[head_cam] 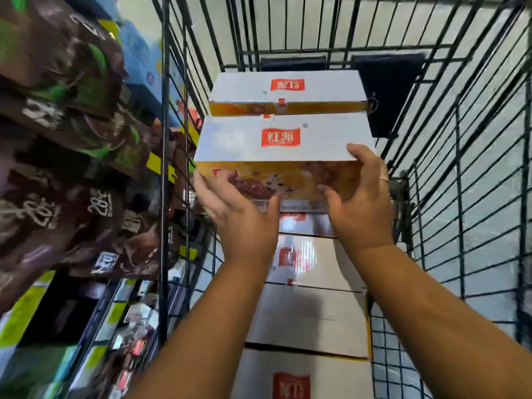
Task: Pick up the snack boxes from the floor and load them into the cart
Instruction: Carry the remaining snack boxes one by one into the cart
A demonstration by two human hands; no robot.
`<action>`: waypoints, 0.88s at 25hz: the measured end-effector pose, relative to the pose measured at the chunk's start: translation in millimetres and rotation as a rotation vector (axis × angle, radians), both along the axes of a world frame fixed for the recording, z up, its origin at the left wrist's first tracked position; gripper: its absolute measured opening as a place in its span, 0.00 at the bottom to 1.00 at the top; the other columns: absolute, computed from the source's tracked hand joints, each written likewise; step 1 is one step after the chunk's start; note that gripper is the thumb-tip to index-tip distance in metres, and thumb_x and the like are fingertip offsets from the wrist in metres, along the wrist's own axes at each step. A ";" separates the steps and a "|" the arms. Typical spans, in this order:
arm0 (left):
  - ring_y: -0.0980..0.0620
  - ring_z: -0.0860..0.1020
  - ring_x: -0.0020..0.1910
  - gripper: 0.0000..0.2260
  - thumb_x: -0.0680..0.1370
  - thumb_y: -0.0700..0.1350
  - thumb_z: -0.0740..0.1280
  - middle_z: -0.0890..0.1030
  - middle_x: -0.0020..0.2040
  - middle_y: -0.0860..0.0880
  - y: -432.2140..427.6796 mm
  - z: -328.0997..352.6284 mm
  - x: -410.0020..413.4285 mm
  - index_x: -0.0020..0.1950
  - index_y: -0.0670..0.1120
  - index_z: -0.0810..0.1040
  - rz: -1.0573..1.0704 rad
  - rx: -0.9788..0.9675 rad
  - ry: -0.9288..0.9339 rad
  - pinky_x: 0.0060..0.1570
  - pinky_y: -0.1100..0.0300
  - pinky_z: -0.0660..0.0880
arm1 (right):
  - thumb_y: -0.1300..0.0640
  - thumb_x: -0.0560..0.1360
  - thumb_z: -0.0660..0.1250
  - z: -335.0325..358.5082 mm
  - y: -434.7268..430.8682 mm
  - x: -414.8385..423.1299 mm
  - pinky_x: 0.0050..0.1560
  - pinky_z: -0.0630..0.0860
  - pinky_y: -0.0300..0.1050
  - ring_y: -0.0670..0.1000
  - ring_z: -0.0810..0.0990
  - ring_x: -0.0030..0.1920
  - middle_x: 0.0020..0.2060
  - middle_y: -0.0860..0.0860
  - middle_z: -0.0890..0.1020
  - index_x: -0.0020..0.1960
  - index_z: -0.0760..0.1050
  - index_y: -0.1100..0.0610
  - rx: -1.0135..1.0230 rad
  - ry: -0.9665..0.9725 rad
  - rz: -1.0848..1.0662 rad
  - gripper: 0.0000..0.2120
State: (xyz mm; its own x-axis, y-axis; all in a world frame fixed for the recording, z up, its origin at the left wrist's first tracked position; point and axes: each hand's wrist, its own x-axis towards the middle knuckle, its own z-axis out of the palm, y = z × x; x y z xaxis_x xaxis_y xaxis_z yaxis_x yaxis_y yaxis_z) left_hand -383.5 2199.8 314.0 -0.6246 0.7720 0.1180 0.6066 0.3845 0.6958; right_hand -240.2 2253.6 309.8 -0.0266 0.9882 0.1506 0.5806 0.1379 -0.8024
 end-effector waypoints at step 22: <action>0.43 0.59 0.75 0.35 0.73 0.54 0.72 0.62 0.75 0.42 -66.4 134.9 -21.2 0.75 0.47 0.60 -0.246 -0.203 0.230 0.72 0.50 0.62 | 0.38 0.68 0.72 125.5 -63.7 1.4 0.73 0.56 0.60 0.62 0.54 0.74 0.74 0.57 0.56 0.74 0.59 0.48 -0.127 -0.450 0.189 0.41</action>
State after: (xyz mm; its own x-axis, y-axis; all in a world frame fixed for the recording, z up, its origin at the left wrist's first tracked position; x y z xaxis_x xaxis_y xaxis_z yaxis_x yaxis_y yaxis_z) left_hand -404.7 2133.4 448.9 -0.3932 0.9173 0.0624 0.8291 0.3243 0.4555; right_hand -238.8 2189.9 435.3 -0.2411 0.9698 -0.0381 0.8472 0.1912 -0.4957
